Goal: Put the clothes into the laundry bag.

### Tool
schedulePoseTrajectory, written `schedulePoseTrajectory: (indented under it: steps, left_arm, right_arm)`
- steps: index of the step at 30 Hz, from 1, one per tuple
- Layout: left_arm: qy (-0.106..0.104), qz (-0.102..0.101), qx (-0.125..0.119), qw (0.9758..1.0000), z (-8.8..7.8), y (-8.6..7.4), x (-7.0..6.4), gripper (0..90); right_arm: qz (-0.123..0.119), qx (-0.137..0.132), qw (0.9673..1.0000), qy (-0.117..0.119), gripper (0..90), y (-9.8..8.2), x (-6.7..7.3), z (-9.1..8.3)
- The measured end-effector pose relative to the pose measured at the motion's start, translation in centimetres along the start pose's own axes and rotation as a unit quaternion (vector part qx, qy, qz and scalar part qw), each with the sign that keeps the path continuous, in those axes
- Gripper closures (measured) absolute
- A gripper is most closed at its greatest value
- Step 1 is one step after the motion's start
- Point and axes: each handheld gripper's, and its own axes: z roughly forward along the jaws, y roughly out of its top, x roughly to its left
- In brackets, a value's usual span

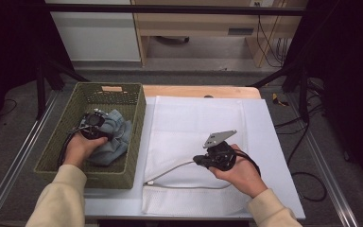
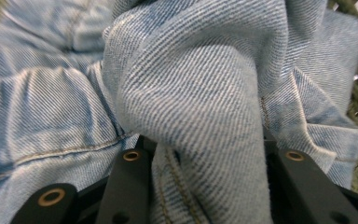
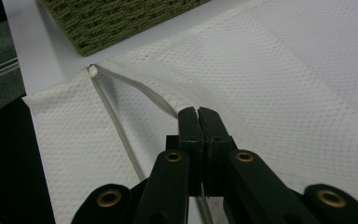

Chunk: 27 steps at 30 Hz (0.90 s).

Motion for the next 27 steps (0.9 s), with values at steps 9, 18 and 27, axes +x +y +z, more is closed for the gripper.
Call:
schedulePoseTrajectory:
  steps: [9, 18, 27]
  left_arm:
    - [0.038, 0.011, -0.086, 0.9955, -4.4, 0.4, -0.4, 62.2]
    - [0.036, -0.014, -0.141, 0.9893, -8.2, 0.2, 0.2, 62.4]
    - [0.027, -0.028, -0.194, 0.9802, -11.3, -0.6, 0.8, 62.6]
  right_arm:
    - [0.003, -0.002, 1.0, 0.0, 89.2, -0.1, -0.4, -0.2]
    - [0.004, -0.004, 0.9999, 0.01, 89.3, -0.2, -1.0, -0.5]
    - [0.019, 0.001, 0.9998, 0.008, 89.3, -0.1, -2.0, -0.8]
